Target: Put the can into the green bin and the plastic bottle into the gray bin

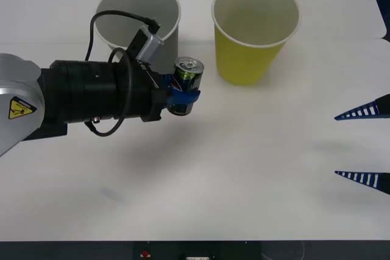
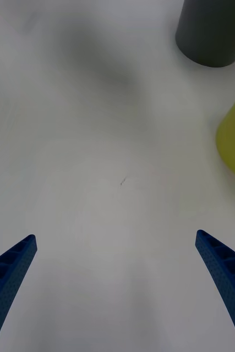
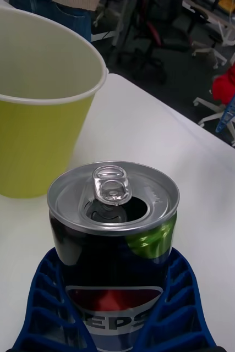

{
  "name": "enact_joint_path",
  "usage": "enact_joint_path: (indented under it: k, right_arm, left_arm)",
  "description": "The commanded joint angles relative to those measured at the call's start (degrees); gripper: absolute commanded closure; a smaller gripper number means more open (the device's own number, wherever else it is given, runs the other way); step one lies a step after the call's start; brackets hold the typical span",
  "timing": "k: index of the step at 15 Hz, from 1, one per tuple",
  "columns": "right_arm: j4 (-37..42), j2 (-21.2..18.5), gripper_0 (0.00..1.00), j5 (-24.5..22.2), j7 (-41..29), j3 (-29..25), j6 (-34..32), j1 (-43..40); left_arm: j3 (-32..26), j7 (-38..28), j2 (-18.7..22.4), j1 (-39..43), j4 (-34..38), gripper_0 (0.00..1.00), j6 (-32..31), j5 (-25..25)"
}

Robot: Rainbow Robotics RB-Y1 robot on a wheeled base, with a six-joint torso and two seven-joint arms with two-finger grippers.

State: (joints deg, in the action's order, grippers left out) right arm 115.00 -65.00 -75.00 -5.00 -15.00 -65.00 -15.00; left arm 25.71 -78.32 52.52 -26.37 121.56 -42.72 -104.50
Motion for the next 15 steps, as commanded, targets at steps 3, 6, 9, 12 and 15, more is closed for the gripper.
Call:
enact_joint_path:
  k: [3, 6, 9, 12, 15]
  right_arm:
    - [0.0, 0.0, 0.0, 0.0, 0.0, 0.0, 0.0, 0.0]
    - [0.0, 0.0, 0.0, 0.0, 0.0, 0.0, 0.0, 0.0]
    - [0.0, 0.0, 0.0, 0.0, 0.0, 0.0, 0.0, 0.0]
    - [0.0, 0.0, 0.0, 0.0, 0.0, 0.0, 0.0, 0.0]
    - [0.0, 0.0, 0.0, 0.0, 0.0, 0.0, 0.0, 0.0]
  left_arm:
    - [-4.9, -3.9, -0.8, -7.9, -1.7, 1.0, -10.0, 0.8]
    - [-4.9, -3.9, -4.5, -16.6, -8.8, 1.0, -15.4, 2.3]
    - [-4.0, -2.5, -11.3, -25.7, -19.6, 1.0, -17.5, 2.5]
    - [0.8, -0.3, -16.6, -36.3, -32.6, 1.0, -17.3, 2.2]
    - [5.0, -0.1, -21.2, -42.1, -41.8, 1.0, -13.5, 1.1]
